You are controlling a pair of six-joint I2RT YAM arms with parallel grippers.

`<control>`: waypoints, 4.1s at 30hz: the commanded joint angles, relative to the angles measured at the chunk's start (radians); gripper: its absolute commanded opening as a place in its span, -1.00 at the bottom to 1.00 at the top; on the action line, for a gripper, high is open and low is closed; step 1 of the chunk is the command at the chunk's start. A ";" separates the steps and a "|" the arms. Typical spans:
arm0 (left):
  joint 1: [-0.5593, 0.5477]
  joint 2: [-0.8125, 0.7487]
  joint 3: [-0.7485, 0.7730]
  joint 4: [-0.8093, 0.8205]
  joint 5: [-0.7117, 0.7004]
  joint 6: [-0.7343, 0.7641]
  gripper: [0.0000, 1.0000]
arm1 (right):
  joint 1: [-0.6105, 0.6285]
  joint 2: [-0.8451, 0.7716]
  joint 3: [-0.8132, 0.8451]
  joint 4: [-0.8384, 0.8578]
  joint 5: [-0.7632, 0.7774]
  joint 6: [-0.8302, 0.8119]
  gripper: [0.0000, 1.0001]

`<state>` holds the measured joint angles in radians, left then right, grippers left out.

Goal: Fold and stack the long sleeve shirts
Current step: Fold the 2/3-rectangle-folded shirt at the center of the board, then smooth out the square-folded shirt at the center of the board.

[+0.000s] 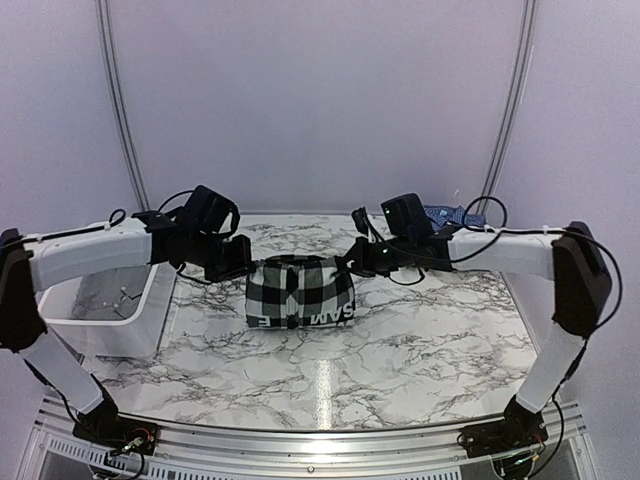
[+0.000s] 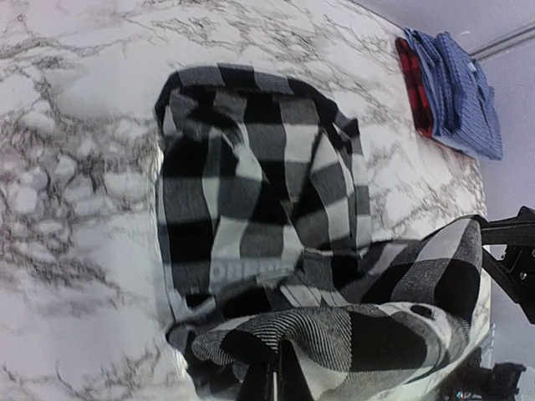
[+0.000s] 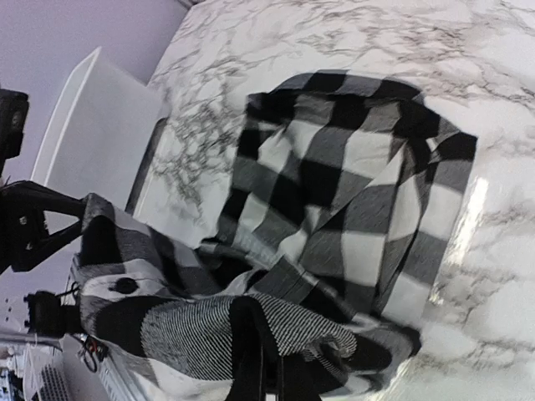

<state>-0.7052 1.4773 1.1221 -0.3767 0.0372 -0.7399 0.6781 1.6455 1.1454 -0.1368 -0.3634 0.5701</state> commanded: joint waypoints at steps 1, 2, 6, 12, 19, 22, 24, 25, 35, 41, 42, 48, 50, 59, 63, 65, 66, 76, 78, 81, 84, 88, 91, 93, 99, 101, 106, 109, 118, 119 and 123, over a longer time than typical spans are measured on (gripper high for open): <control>0.139 0.276 0.187 0.071 0.060 0.148 -1.00 | -0.120 0.270 0.190 0.068 -0.055 -0.047 -1.00; 0.162 0.354 0.247 0.084 0.082 0.149 -1.00 | -0.140 0.342 0.236 0.098 -0.080 -0.039 -1.00; 0.197 0.596 0.435 0.117 0.131 0.139 -1.00 | -0.192 0.565 0.410 0.096 -0.126 -0.021 -1.00; 0.192 0.668 0.421 0.179 0.162 0.101 -1.00 | -0.201 0.567 0.348 0.121 -0.108 -0.018 -1.00; 0.139 0.454 0.077 0.348 0.172 0.008 -1.00 | -0.181 0.318 0.001 0.210 -0.062 0.003 -1.00; 0.101 0.322 -0.064 0.396 0.142 -0.029 -1.00 | -0.158 0.186 -0.138 0.206 -0.031 0.005 -1.00; 0.081 0.236 -0.127 0.394 0.113 -0.041 -1.00 | -0.151 0.103 -0.201 0.185 -0.003 0.001 -1.00; 0.076 0.197 -0.151 0.383 0.100 -0.047 -1.00 | -0.151 0.064 -0.226 0.168 0.005 -0.002 -1.00; 0.092 0.148 -0.101 0.270 0.070 0.000 -1.00 | -0.170 0.033 -0.158 0.068 0.019 -0.052 -1.00; 0.159 0.363 0.087 0.253 0.136 0.076 -1.00 | -0.239 0.240 -0.002 0.082 0.026 -0.086 -1.00; 0.164 0.399 0.113 0.249 0.140 0.086 -1.00 | -0.243 0.276 0.019 0.082 0.024 -0.092 -1.00; 0.207 0.516 0.213 0.219 0.172 0.118 -1.00 | -0.247 0.346 0.104 0.053 0.033 -0.123 -0.60; 0.209 0.503 0.244 0.190 0.157 0.140 -0.57 | -0.247 0.306 0.102 0.039 0.060 -0.133 -0.47; 0.185 0.283 0.117 0.140 0.096 0.155 0.17 | -0.133 0.076 0.054 -0.045 0.190 -0.176 -0.34; 0.108 0.212 0.045 0.142 0.079 0.118 -0.30 | -0.027 0.099 0.096 -0.012 0.154 -0.180 -0.48; 0.064 0.210 0.025 0.148 0.079 0.095 -0.54 | 0.013 0.135 0.127 0.014 0.134 -0.182 -0.52; 0.042 0.214 0.020 0.156 0.082 0.084 -0.61 | 0.025 0.159 0.141 0.031 0.118 -0.181 -0.53; -0.029 0.350 0.020 0.239 0.126 0.043 -0.82 | -0.017 0.485 0.319 0.128 0.062 -0.160 -0.77; -0.029 0.372 0.018 0.241 0.121 0.046 -0.82 | -0.034 0.545 0.348 0.126 0.071 -0.148 -0.77; -0.029 0.408 0.013 0.242 0.115 0.052 -0.83 | -0.048 0.634 0.425 0.049 0.098 -0.153 -0.75; -0.030 0.427 0.009 0.241 0.107 0.053 -0.86 | -0.051 0.637 0.450 0.017 0.117 -0.154 -0.64; -0.030 0.418 0.000 0.240 0.103 0.054 -0.87 | -0.056 0.552 0.424 -0.003 0.161 -0.161 -0.36; -0.029 0.403 -0.004 0.239 0.094 0.056 -0.87 | -0.081 0.496 0.393 0.009 0.171 -0.159 -0.32; -0.028 0.399 -0.002 0.238 0.091 0.057 -0.86 | -0.101 0.497 0.395 0.002 0.169 -0.162 -0.36; -0.028 0.399 0.006 0.237 0.092 0.054 -0.86 | -0.137 0.589 0.420 0.001 0.110 -0.183 -0.51; -0.027 0.401 0.012 0.236 0.090 0.056 -0.86 | -0.147 0.621 0.441 -0.010 0.101 -0.187 -0.52; -0.027 0.387 0.028 0.223 0.099 0.063 -0.84 | -0.159 0.603 0.479 -0.063 0.119 -0.209 -0.51; -0.026 0.362 0.046 0.213 0.094 0.071 -0.76 | -0.148 0.532 0.472 -0.097 0.154 -0.229 -0.46; 0.027 0.397 0.182 0.184 0.057 0.068 -0.68 | -0.017 0.299 0.290 -0.096 0.210 -0.222 -0.43; 0.036 0.428 0.218 0.180 0.058 0.075 -0.67 | -0.001 0.276 0.259 -0.080 0.206 -0.206 -0.43; 0.074 0.529 0.326 0.163 0.068 0.100 -0.65 | 0.042 0.233 0.124 -0.003 0.177 -0.158 -0.43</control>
<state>-0.6666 1.9049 1.3563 -0.1661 0.1154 -0.6731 0.6815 1.8938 1.3830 -0.1909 -0.1749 0.3637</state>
